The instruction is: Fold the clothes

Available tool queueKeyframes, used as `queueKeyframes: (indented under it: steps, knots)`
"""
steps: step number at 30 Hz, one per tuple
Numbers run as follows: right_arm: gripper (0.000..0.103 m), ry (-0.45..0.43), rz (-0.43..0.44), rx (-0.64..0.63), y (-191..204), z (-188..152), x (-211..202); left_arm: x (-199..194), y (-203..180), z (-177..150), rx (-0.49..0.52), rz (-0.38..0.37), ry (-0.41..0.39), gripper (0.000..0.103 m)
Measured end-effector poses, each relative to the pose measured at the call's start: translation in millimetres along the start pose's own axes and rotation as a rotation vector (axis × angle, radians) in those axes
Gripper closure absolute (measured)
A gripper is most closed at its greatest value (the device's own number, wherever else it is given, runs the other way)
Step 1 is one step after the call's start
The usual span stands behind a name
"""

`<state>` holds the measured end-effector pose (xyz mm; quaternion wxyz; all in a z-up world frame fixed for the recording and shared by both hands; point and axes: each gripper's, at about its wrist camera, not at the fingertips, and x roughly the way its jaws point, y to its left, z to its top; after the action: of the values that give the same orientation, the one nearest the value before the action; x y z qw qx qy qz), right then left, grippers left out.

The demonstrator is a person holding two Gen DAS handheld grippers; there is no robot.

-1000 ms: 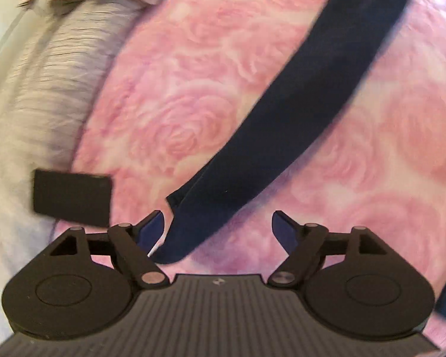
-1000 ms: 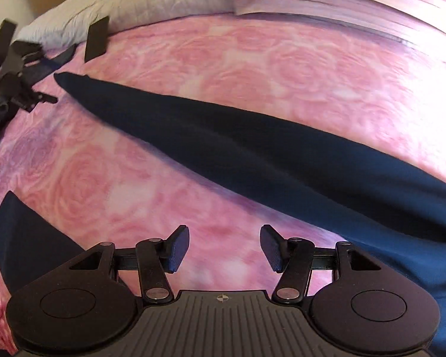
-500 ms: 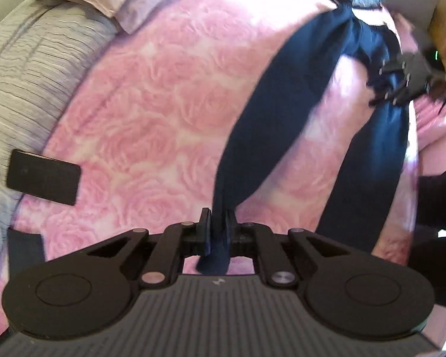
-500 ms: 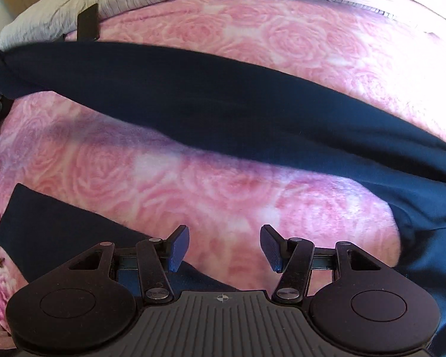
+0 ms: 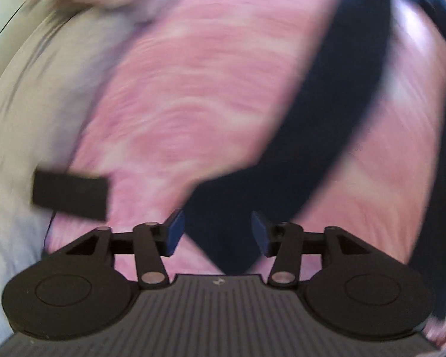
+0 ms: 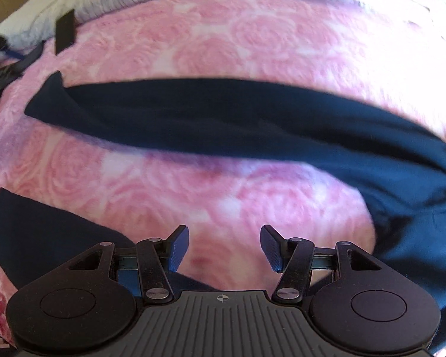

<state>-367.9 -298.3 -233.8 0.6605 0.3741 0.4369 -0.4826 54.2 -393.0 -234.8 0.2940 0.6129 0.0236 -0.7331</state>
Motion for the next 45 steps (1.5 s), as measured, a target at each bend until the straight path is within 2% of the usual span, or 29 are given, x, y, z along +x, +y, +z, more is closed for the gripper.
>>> queueKeyframes:
  steps: [3,4,7,8,9,10,13,14,16,18,20,24,28,31,33,35,38,40,41,45]
  knots:
    - [0.046,0.012,-0.001,0.014,-6,2,11,27,-58,-13,0.247,0.062,0.035,0.055]
    - [0.046,0.016,-0.003,0.023,-9,3,15,37,-67,-17,0.294,0.099,0.041,0.055]
    - [0.046,0.024,-0.01,0.092,-25,6,27,64,-77,-20,0.354,0.194,0.045,0.058]
    - [0.046,0.027,-0.014,0.124,-31,7,30,68,-75,-20,0.35,0.189,0.044,0.062]
    - [0.046,0.027,-0.02,0.16,-39,7,33,72,-73,-19,0.345,0.184,0.044,0.071]
    - [0.046,0.024,-0.03,0.201,-47,5,35,69,-68,-17,0.318,0.178,0.04,0.097]
    - [0.046,0.008,-0.073,0.305,-71,0,35,38,-41,-8,0.149,0.16,0.015,0.098]
    - [0.046,-0.003,-0.088,0.322,-78,-1,32,25,-26,-5,0.057,0.145,0.003,0.098]
    - [0.046,-0.029,-0.112,0.342,-89,-2,25,-10,11,-4,-0.173,0.069,-0.016,0.098]
    - [0.046,-0.042,-0.125,0.352,-99,-2,20,-32,26,-8,-0.263,-0.026,-0.001,0.098]
    - [0.046,-0.044,-0.132,0.358,-106,-2,20,-37,25,-12,-0.263,-0.09,0.036,0.098]
    - [0.046,-0.05,-0.129,0.346,-110,1,24,-23,5,-18,-0.184,-0.064,0.082,0.097]
    - [0.046,-0.026,-0.085,0.338,-114,2,30,-9,-16,-23,-0.104,-0.038,0.127,0.096]
    - [0.046,-0.025,-0.025,0.382,-122,0,31,2,-32,-27,-0.044,-0.019,0.161,0.094]
    - [0.046,-0.042,-0.019,0.427,-127,-4,32,9,-42,-30,-0.004,-0.006,0.184,0.094]
    - [0.046,-0.054,-0.026,0.475,-134,-6,32,13,-49,-33,0.017,-0.015,0.205,0.088]
    - [0.046,-0.047,-0.028,0.501,-135,-6,29,-1,-35,-43,-0.051,-0.152,0.229,0.078]
    - [0.046,-0.052,-0.032,0.474,-129,-2,23,-9,-26,-49,-0.096,-0.243,0.245,0.077]
    - [0.046,-0.066,-0.033,0.453,-123,1,18,-13,-19,-52,-0.13,-0.263,0.245,0.074]
    - [0.046,-0.146,-0.029,0.285,-95,24,3,-15,22,-61,-0.334,-0.177,0.204,0.07]
